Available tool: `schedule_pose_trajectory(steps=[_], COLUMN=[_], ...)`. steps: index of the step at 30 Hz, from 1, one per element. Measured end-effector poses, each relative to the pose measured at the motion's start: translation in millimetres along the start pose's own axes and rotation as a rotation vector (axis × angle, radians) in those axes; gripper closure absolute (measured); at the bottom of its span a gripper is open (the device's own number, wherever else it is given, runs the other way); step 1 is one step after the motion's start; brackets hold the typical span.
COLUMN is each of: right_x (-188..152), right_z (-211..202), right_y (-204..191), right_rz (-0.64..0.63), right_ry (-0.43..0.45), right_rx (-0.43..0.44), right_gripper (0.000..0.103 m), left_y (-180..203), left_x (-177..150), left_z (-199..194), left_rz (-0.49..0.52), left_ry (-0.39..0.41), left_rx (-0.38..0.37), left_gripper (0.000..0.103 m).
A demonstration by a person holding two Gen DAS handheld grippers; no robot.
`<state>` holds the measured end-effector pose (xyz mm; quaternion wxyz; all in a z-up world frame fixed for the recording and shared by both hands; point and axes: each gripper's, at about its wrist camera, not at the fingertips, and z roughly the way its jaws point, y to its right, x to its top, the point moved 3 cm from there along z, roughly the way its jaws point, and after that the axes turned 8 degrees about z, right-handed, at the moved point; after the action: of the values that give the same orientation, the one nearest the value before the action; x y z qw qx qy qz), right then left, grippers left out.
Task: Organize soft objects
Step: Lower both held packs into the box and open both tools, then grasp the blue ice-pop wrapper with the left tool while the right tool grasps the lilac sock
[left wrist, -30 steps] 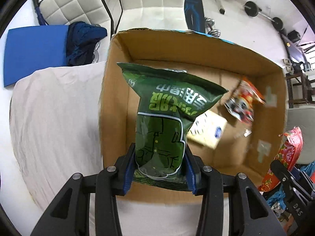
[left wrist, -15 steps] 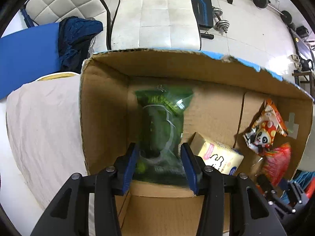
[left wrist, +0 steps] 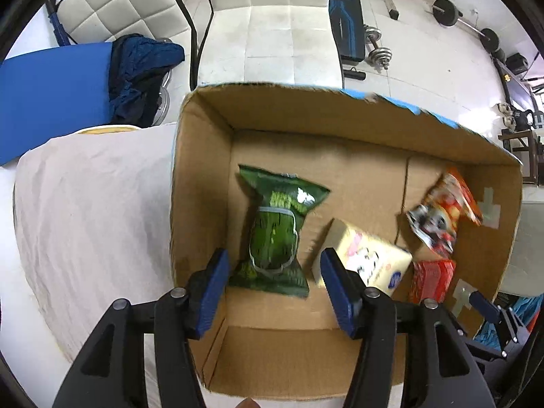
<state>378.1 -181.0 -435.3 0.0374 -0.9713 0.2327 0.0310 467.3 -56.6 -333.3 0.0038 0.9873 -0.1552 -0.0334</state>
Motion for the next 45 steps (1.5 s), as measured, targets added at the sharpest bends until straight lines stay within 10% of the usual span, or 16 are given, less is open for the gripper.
schedule_pose_trajectory(steps=[10,32,45], right_x=[-43.4,-127.3,-140.7], right_z=[-46.0,-133.6,20.2], right_y=[-1.3,43.2,131.8], right_rz=[-0.043,-0.007,0.187], right_ry=[0.118,0.275,0.002], right_rx=[-0.008,0.102,0.056], right_gripper=[0.0,0.0,0.001], left_y=[18.8,52.7,67.8], left_x=[-62.0,-161.3,-192.3], left_z=[-47.0,-123.3,46.6], left_rz=[0.008,-0.012,-0.245], left_ry=[0.166,0.387,0.008], left_rx=[-0.005,-0.005,-0.204], left_gripper=[0.006,0.005,0.005])
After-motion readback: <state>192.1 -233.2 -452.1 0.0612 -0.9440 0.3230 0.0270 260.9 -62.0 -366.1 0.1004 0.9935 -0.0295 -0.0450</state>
